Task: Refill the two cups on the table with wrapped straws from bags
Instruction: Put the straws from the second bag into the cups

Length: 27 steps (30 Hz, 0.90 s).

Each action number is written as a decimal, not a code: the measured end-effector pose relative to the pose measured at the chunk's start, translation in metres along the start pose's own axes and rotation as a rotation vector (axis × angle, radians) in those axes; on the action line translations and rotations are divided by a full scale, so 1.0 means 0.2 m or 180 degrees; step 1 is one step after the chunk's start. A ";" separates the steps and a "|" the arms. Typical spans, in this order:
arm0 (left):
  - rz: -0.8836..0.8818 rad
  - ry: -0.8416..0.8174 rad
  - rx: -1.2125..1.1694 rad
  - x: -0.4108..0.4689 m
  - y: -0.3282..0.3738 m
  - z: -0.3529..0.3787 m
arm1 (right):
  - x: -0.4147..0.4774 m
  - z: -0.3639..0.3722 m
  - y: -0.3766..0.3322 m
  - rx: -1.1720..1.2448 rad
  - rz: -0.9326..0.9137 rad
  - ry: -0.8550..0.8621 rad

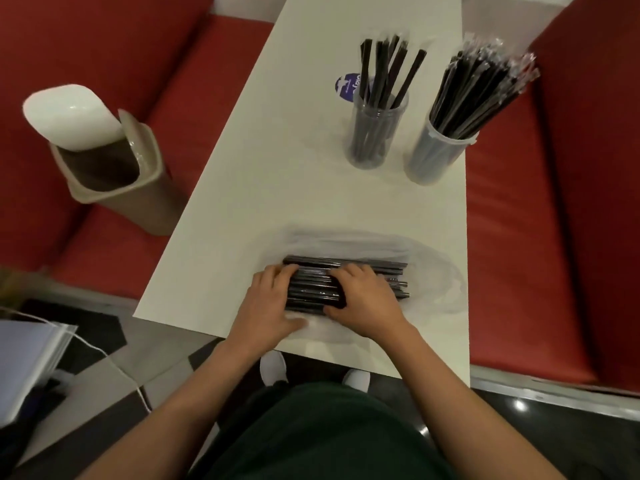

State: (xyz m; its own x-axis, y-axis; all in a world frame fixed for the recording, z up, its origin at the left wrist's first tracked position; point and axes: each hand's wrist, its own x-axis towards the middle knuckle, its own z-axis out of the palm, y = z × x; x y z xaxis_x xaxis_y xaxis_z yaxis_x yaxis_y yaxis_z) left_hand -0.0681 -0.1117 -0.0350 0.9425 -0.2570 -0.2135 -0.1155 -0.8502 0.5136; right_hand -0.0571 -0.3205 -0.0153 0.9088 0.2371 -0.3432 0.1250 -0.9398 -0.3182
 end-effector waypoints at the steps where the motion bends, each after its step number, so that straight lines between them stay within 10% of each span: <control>1: -0.0031 -0.0002 -0.0048 0.00 -0.01 0.01 | 0.01 0.01 0.00 -0.0119 0.0010 0.0001; 27: -0.0014 0.0768 -0.1782 0.00 0.04 -0.17 | 0.00 -0.14 0.06 -0.0073 -0.0497 0.0602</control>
State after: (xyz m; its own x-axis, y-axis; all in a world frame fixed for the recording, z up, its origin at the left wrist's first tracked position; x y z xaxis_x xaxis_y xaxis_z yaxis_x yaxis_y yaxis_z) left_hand -0.0582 -0.1032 -0.0021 0.9947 -0.0869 -0.0558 0.0092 -0.4636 0.8860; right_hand -0.0444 -0.3378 0.0053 0.9358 0.3316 -0.1193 0.2768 -0.9012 -0.3335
